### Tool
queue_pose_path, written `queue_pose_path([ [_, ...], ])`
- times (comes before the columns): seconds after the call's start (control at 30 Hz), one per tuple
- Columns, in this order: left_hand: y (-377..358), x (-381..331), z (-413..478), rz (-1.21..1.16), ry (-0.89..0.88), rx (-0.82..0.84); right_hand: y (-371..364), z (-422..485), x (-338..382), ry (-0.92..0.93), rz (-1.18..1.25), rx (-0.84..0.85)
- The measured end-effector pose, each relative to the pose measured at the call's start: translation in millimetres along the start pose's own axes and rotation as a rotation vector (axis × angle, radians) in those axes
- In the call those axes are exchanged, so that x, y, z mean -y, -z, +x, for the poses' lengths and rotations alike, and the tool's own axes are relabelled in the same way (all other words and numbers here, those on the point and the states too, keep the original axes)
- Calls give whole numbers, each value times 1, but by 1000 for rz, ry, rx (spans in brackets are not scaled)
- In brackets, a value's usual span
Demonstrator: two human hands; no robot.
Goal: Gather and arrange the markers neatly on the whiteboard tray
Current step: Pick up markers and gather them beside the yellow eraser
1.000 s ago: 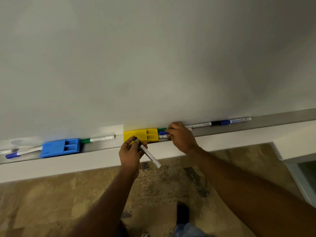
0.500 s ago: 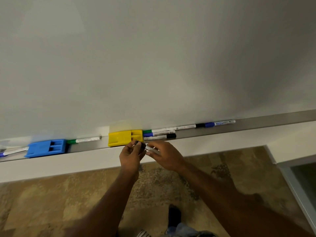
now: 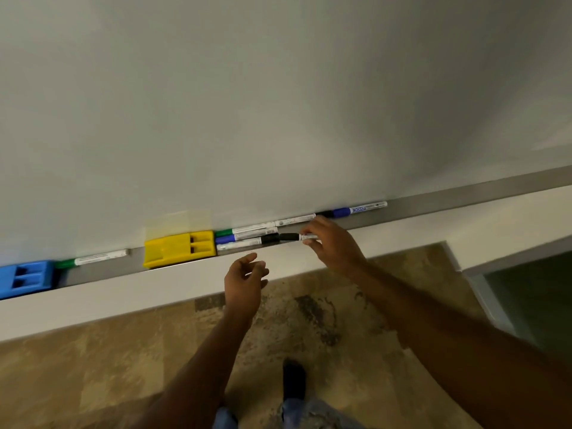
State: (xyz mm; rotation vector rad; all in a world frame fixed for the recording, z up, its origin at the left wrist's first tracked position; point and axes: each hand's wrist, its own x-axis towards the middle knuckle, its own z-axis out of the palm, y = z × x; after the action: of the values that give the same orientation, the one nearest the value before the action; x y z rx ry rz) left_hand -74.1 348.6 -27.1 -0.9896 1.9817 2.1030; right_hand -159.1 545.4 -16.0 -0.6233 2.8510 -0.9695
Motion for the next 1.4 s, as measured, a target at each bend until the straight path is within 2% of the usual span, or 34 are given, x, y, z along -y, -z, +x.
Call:
queue_pose_path([
  [0.2, 3, 7, 0, 86, -7, 15, 5, 13, -16, 64, -94, 35],
  [0.67, 28, 11, 3, 138, 9, 31, -2, 14, -20, 70, -79, 99],
  [1.3, 50, 11, 12, 232, -34, 89, -8, 11, -9, 57, -180, 57],
  [1.4, 51, 11, 13, 271, -57, 89, -8, 7, -6, 45, -187, -11],
])
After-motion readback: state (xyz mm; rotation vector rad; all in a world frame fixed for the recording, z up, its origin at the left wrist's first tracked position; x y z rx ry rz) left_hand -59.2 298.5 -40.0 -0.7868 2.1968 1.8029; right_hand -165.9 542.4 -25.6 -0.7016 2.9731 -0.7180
